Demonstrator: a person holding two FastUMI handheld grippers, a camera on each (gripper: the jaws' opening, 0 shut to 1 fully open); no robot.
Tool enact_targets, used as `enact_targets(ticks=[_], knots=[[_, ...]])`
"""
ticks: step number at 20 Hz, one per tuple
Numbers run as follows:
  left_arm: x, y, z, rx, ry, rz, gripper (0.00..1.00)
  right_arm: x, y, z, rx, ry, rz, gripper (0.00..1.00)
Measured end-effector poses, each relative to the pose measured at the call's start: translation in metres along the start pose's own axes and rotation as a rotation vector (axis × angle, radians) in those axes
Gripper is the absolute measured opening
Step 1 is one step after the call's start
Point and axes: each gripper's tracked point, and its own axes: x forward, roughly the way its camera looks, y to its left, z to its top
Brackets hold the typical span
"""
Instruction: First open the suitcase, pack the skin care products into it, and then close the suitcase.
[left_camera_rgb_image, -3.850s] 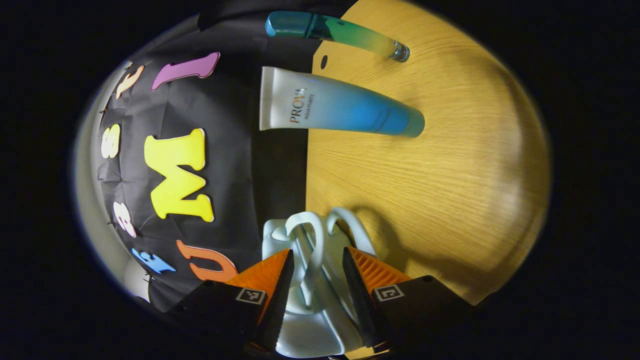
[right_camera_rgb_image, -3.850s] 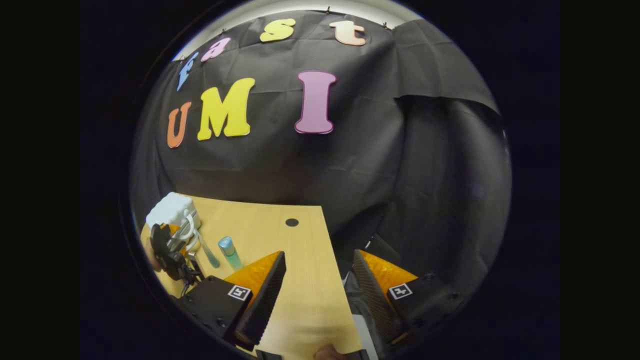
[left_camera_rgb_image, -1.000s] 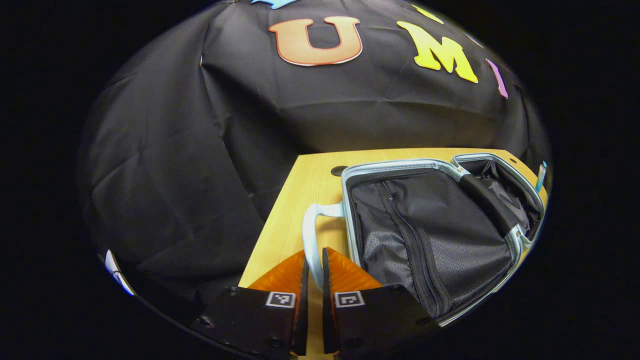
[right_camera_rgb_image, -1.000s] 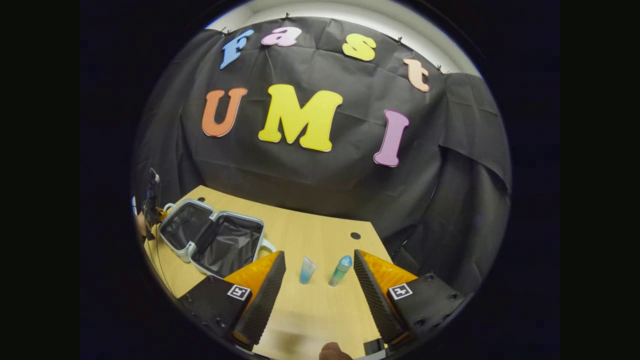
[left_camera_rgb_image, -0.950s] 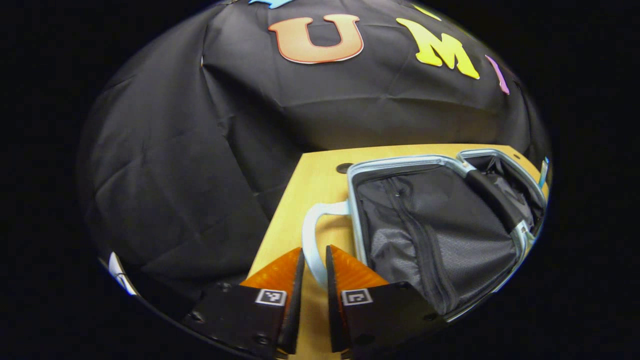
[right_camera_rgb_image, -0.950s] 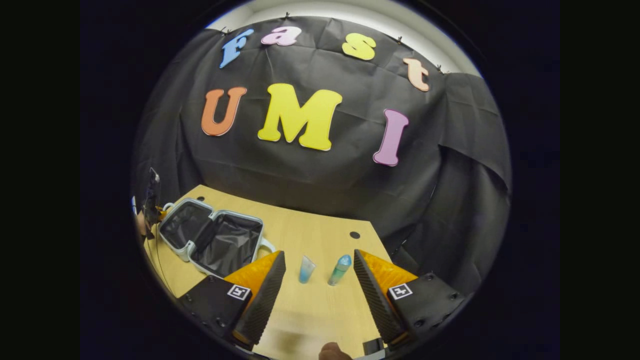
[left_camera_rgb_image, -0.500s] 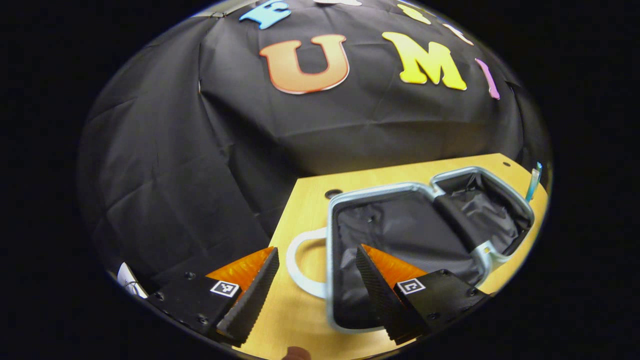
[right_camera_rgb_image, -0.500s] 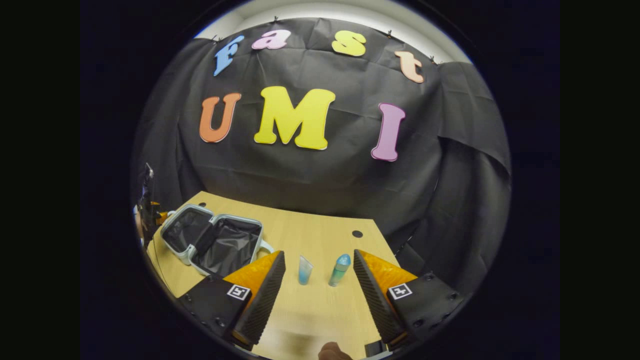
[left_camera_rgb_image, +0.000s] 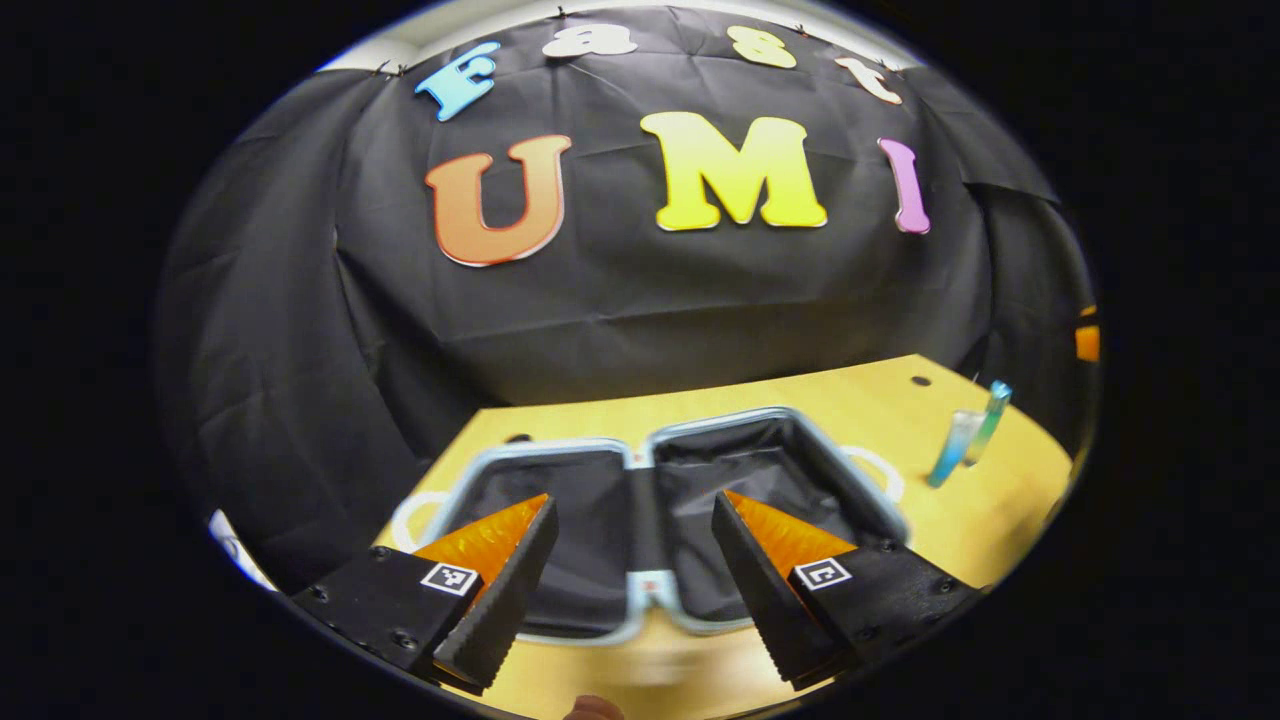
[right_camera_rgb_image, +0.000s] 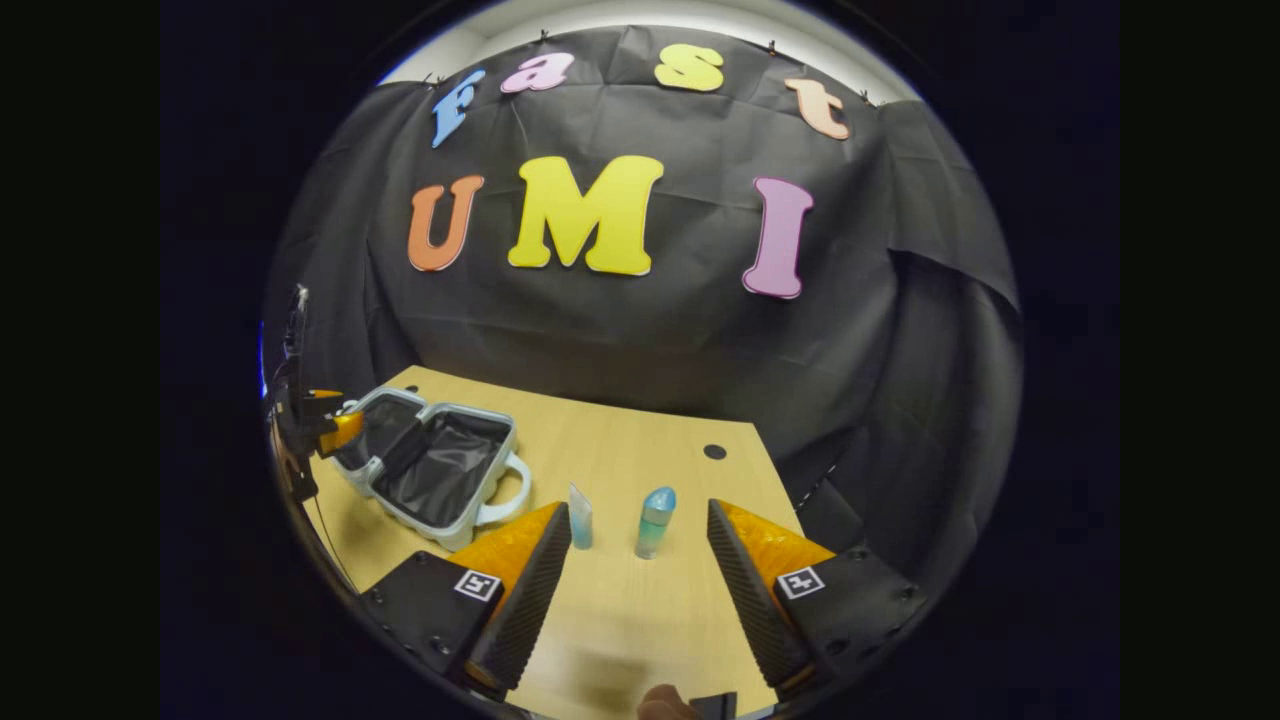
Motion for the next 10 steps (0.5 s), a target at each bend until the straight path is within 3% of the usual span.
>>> enact_targets(ticks=[3, 10], knots=[[0.004, -0.075, -0.004, -0.024, 0.003, -0.073, 0.99, 0.005, -0.031, -0.006, -0.012, 0.005, 0.003, 0.81], [0.029, -0.232, -0.022, 0.027, 0.03, -0.249, 0.99, 0.032, -0.095, -0.027, -0.033, 0.056, 0.003, 0.82]])
